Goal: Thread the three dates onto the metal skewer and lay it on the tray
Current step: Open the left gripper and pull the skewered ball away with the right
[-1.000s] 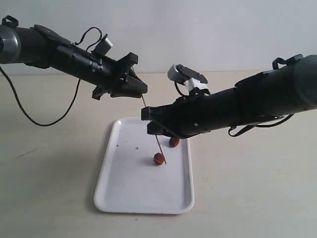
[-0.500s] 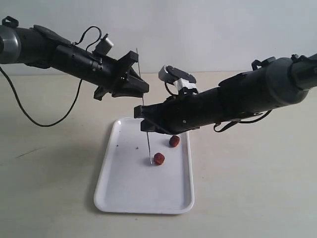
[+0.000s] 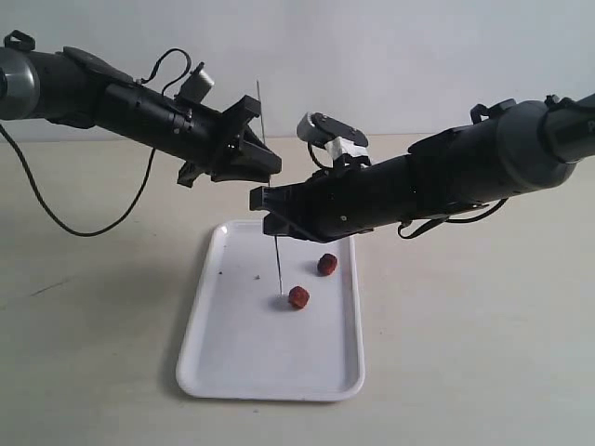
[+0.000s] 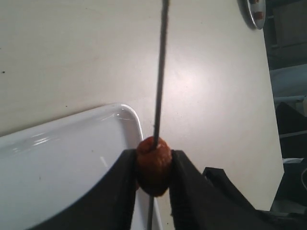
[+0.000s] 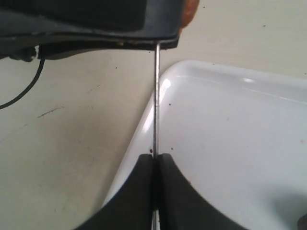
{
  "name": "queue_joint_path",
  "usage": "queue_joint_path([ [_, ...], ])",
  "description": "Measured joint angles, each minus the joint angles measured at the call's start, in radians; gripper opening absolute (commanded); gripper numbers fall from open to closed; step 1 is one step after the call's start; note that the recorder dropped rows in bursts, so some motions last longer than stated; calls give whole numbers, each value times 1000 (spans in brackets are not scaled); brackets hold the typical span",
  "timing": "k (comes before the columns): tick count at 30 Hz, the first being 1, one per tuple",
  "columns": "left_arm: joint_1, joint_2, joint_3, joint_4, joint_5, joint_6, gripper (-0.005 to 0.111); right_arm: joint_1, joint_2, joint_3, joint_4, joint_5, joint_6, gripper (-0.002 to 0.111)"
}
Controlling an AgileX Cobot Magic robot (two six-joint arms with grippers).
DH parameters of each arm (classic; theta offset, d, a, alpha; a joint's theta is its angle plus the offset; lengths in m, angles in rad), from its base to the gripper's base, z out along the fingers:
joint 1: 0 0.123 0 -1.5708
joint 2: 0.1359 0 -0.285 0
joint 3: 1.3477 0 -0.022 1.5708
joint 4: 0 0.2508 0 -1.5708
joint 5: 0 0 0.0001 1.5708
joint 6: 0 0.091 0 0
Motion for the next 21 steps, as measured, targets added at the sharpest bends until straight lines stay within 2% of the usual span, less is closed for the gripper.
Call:
queue_joint_path([
  [4, 0, 0, 0, 2, 0, 0, 28, 0, 0, 0, 0, 6, 0, 0],
  [12, 0, 0, 0, 2, 1, 0, 53, 0, 0, 0, 0, 12, 0, 0],
  [21, 0, 0, 0, 21, -25, 0, 55, 0, 2, -5, 2, 19, 0, 0],
])
